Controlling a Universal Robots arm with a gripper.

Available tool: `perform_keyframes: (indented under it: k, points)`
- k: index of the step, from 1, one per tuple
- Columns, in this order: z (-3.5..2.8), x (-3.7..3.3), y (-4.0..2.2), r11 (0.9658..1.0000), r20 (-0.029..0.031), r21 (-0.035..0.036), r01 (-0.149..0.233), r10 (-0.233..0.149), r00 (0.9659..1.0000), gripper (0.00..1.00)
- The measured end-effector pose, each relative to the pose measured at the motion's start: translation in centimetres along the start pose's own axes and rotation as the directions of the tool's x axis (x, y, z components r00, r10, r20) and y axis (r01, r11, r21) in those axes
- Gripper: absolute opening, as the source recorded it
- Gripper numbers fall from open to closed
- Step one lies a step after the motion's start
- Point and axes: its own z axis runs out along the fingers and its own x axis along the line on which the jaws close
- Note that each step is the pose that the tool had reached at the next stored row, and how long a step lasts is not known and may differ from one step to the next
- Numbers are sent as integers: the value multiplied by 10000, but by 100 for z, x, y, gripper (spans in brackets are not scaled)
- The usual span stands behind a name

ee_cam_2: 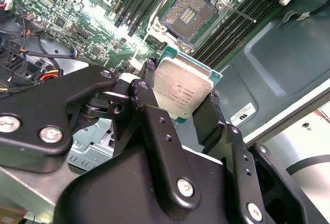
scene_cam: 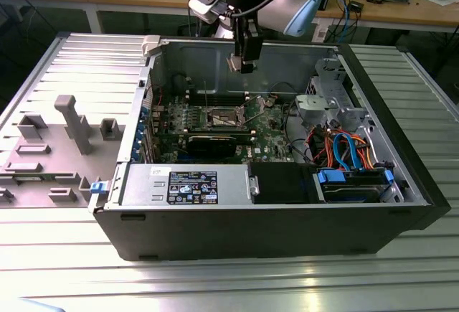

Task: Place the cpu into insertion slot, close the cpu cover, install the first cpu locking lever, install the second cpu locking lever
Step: 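Place the cpu into insertion slot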

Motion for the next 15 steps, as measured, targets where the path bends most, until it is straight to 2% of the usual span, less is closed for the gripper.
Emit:
perform_keyframes:
  k: [15]
  points:
    - [-1,3,-21,10000,7,0,-63,63,10000,54]
